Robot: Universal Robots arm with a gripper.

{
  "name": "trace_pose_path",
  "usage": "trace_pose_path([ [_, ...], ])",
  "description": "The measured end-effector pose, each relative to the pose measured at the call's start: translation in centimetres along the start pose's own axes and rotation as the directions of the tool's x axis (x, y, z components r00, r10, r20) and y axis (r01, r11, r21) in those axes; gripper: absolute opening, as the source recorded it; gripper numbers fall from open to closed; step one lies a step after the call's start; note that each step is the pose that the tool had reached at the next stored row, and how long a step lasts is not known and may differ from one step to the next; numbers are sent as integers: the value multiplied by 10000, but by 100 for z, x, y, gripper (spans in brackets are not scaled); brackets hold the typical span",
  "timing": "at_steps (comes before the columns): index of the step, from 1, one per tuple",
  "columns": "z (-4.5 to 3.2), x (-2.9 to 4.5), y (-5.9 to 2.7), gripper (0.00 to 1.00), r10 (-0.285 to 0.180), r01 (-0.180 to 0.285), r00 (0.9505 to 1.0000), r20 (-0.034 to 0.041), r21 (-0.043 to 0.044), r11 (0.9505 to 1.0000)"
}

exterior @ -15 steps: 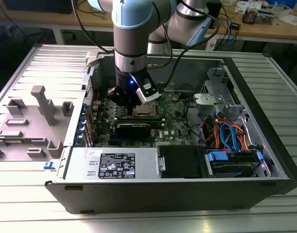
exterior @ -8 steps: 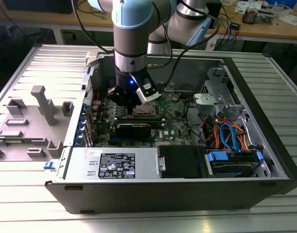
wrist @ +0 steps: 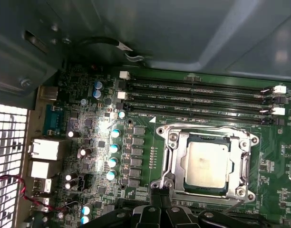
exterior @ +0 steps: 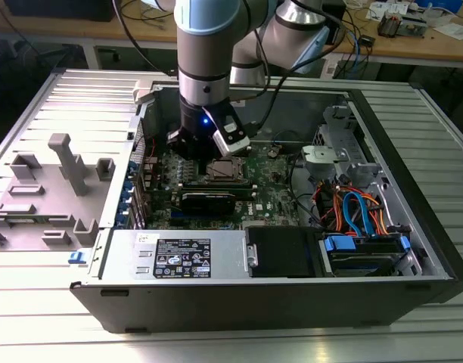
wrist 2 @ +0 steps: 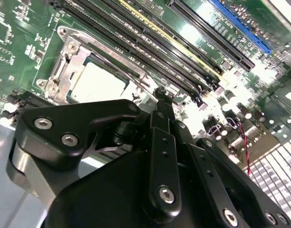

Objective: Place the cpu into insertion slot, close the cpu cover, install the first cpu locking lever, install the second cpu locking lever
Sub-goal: 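Install the second cpu locking lever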

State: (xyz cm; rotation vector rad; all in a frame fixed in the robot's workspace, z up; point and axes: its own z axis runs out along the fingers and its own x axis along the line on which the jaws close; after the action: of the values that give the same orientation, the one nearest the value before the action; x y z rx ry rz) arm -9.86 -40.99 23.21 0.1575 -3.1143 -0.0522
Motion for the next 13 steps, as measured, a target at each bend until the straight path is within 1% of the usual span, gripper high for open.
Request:
trace_pose_path([
  [1,-16,-4,1,11,0,0,10000,-1,-1,10000],
  [2,-53,-21,2,11,2,-2,10000,-5,-1,10000],
  [4,-70,-50,0,11,3,-3,10000,-12,-4,10000],
  [6,-82,-113,-7,11,2,-2,10000,-40,-4,10000],
  [7,-83,-135,-9,11,1,-2,10000,-47,-6,10000],
  [10,-85,-229,-17,11,5,-5,10000,-70,-8,10000],
  [11,-87,-287,-21,11,2,-2,10000,-84,-8,10000],
  [13,-88,-352,-25,11,5,-5,10000,-99,-11,10000],
])
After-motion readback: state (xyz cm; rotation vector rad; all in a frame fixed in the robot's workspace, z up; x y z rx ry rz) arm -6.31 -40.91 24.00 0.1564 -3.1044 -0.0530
